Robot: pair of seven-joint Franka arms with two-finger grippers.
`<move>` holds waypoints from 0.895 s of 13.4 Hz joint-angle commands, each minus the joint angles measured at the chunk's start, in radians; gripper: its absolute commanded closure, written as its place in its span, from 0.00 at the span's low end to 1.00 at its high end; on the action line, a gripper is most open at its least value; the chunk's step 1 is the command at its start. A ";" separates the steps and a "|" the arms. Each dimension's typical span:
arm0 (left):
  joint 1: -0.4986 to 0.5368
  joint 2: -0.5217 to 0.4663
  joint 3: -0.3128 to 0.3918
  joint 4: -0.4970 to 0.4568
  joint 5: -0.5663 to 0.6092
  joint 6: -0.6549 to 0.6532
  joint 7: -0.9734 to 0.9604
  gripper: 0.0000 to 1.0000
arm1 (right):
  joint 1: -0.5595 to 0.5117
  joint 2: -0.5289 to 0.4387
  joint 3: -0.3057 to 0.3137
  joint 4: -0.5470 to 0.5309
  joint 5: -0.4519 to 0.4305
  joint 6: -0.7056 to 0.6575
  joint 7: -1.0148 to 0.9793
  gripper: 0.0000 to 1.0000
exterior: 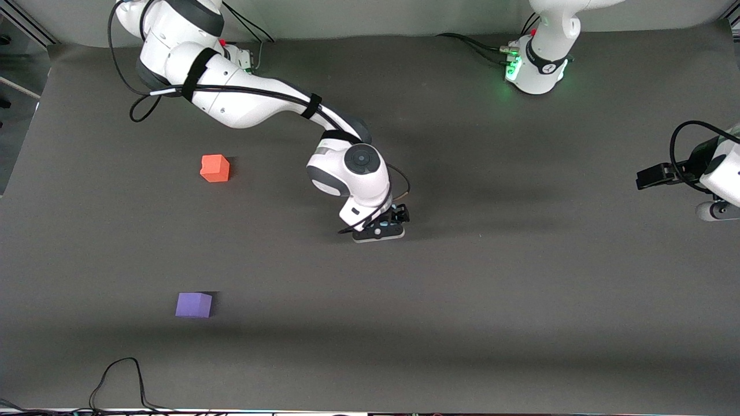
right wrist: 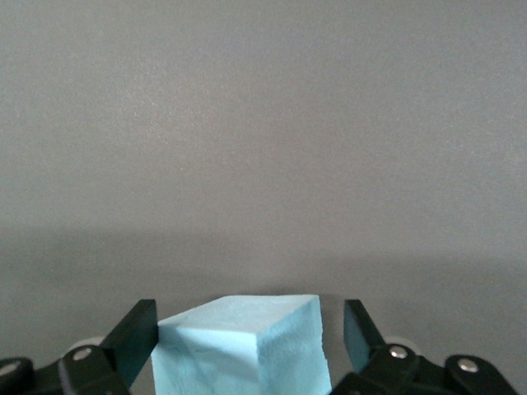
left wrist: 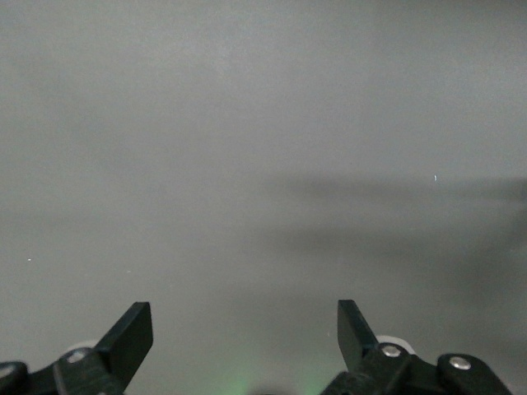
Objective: Place blue block between orange and purple blocks
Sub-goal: 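Lower the right gripper onto the light-blue cube and close it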
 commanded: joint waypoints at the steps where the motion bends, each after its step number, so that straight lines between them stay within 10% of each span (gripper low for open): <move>1: 0.004 -0.003 -0.008 0.013 -0.006 -0.016 -0.013 0.00 | 0.007 -0.013 -0.008 0.009 -0.024 -0.005 0.018 0.00; 11: 0.004 0.000 -0.008 0.013 -0.006 -0.024 -0.016 0.00 | 0.005 -0.013 -0.005 -0.057 -0.018 -0.005 0.073 0.01; 12: 0.004 0.000 -0.008 0.013 -0.005 -0.024 -0.018 0.00 | 0.005 -0.013 -0.005 -0.055 -0.020 -0.005 0.067 0.14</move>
